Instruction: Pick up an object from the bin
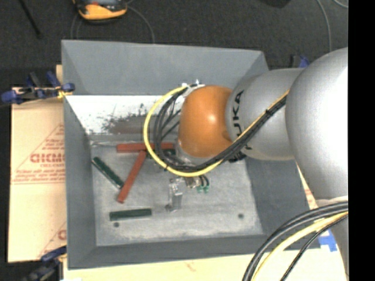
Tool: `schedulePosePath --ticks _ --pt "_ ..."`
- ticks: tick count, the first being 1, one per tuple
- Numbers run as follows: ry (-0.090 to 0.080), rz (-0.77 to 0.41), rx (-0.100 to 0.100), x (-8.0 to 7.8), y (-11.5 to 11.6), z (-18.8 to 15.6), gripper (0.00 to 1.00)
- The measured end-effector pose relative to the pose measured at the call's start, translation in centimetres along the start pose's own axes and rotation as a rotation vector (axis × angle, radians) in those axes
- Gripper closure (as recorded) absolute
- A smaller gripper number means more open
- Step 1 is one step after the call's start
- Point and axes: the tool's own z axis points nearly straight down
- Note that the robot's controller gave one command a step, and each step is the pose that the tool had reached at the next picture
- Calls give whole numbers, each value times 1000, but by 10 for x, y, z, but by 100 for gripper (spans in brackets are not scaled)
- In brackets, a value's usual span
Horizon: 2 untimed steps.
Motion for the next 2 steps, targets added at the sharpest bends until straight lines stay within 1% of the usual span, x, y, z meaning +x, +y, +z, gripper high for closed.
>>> schedulePosePath --ticks 1,2 --pt "5 -30 -1 39 11 22 0" --pt "5 -161 -2 13 116 24 100"
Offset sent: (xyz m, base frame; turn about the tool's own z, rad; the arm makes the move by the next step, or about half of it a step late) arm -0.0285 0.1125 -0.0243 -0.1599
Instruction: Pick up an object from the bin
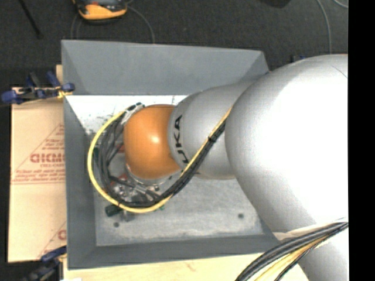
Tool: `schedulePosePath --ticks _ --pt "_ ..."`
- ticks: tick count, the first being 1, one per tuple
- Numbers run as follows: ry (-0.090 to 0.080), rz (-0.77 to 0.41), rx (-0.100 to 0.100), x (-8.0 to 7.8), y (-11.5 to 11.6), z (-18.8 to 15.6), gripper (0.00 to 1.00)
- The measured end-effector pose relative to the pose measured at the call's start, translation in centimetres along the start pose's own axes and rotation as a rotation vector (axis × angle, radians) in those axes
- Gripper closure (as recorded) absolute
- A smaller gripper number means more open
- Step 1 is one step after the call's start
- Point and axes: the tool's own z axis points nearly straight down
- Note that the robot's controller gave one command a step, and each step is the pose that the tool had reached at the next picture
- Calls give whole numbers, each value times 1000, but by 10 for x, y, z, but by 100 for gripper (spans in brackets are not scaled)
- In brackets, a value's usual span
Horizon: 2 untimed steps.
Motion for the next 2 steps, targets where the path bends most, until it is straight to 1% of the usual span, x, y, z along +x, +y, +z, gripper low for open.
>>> schedulePosePath --ticks 1,2 --pt "0 1 0 0 0 0 100" --pt "-1 -27 3 -1 10 -141 100"
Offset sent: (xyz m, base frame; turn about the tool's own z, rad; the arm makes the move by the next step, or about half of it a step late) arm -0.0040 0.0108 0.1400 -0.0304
